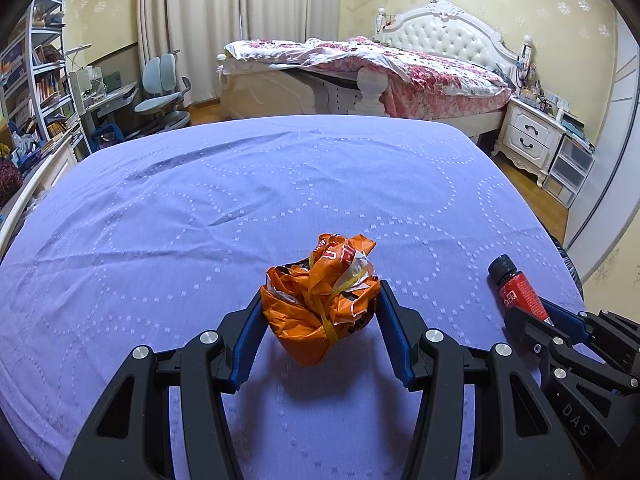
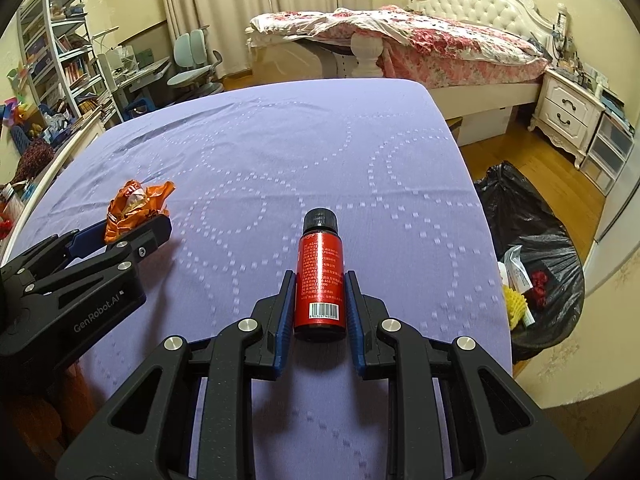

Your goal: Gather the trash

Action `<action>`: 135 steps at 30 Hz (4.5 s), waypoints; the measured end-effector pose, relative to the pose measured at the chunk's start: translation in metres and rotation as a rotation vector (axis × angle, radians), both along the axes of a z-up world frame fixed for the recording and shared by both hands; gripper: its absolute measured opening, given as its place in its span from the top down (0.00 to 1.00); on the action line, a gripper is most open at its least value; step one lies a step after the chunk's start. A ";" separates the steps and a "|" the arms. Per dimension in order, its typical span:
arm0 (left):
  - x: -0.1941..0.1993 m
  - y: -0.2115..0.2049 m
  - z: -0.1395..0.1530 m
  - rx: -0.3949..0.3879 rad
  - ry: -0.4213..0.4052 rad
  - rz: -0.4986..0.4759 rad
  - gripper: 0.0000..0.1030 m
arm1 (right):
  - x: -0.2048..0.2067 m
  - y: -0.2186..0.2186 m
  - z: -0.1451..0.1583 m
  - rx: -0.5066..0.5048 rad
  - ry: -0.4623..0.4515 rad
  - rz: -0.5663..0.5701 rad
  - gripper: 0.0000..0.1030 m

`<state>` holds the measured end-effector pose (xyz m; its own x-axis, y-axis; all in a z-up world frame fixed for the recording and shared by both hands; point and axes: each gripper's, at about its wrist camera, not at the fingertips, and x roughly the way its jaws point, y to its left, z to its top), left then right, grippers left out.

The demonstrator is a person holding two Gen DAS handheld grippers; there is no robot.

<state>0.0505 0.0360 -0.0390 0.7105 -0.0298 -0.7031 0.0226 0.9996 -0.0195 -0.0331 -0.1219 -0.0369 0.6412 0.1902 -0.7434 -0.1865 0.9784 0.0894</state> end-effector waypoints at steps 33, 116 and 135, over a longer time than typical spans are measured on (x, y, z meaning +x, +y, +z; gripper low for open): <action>-0.014 -0.114 0.035 -0.028 -0.171 -0.249 0.48 | -0.034 -0.120 0.040 0.032 -0.180 -0.268 0.77; 0.003 -0.164 0.047 0.077 -0.142 -0.206 0.12 | -0.040 -0.189 0.048 -0.039 -0.227 -0.509 0.11; -0.043 -0.121 0.064 0.046 -0.187 -0.135 0.12 | -0.086 -0.148 0.074 -0.042 -0.294 -0.452 0.11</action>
